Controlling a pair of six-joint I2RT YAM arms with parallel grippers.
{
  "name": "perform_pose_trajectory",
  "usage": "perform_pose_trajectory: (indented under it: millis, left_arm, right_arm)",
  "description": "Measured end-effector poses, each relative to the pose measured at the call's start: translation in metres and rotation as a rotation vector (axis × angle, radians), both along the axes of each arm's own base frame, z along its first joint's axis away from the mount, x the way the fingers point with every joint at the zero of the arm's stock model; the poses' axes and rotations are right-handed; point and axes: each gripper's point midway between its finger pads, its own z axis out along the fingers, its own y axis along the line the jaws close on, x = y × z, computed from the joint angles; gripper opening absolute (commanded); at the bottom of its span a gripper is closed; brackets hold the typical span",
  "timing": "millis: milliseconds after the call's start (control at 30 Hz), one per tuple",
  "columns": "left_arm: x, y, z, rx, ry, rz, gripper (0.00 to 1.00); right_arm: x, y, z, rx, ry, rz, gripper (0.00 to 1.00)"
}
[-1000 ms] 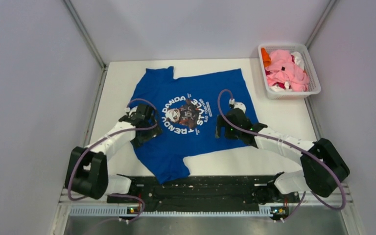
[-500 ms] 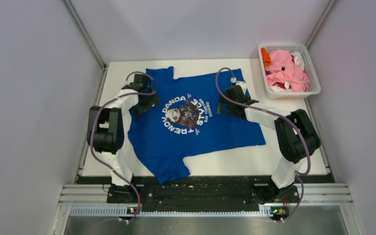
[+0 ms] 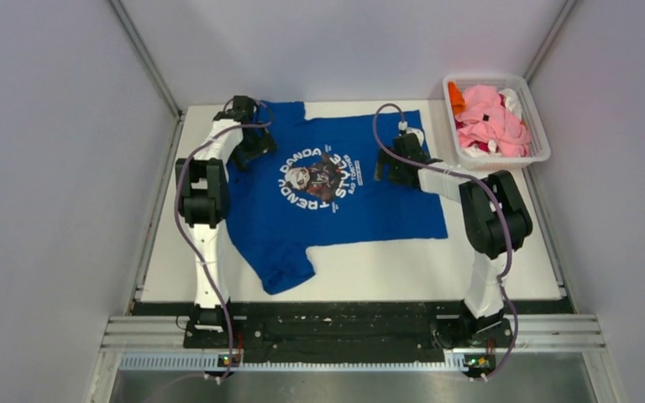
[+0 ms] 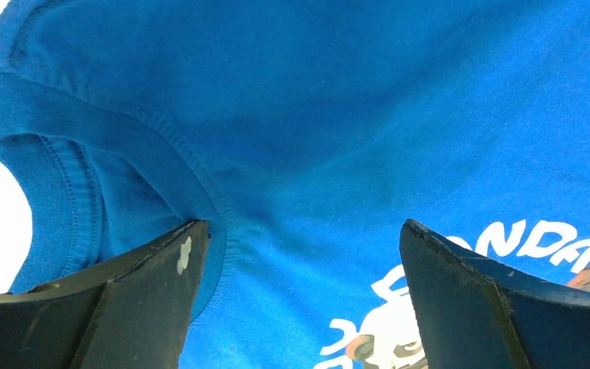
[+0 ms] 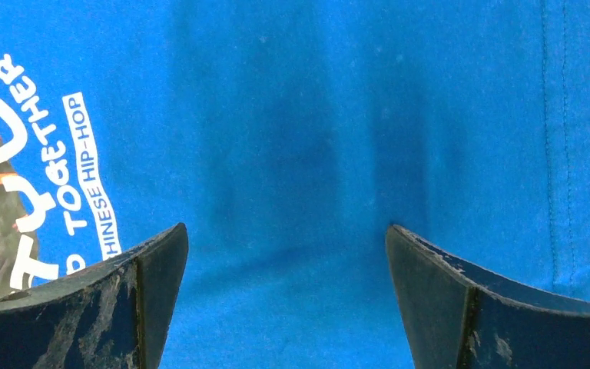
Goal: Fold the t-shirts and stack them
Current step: Flatten out the tshirt
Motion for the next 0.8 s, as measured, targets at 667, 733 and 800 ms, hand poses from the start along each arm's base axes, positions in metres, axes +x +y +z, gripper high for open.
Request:
perform_pose_trajectory:
  millis: [667,733,800]
  left_arm:
    - [-0.049,-0.017,0.092,-0.139,-0.173,-0.146,0.99]
    - [-0.080,-0.020,0.110,-0.166,-0.221,-0.152,0.99]
    - [-0.116,-0.023,0.110,-0.199,-0.230,-0.145,0.99]
  right_arm:
    - [-0.048,0.114,0.120,0.309,-0.226,0.601,0.98]
    - [-0.091,0.169,0.143,0.400,-0.269,0.796,0.97]
    - [-0.138,0.219,0.153,0.481,-0.271,0.975,0.96]
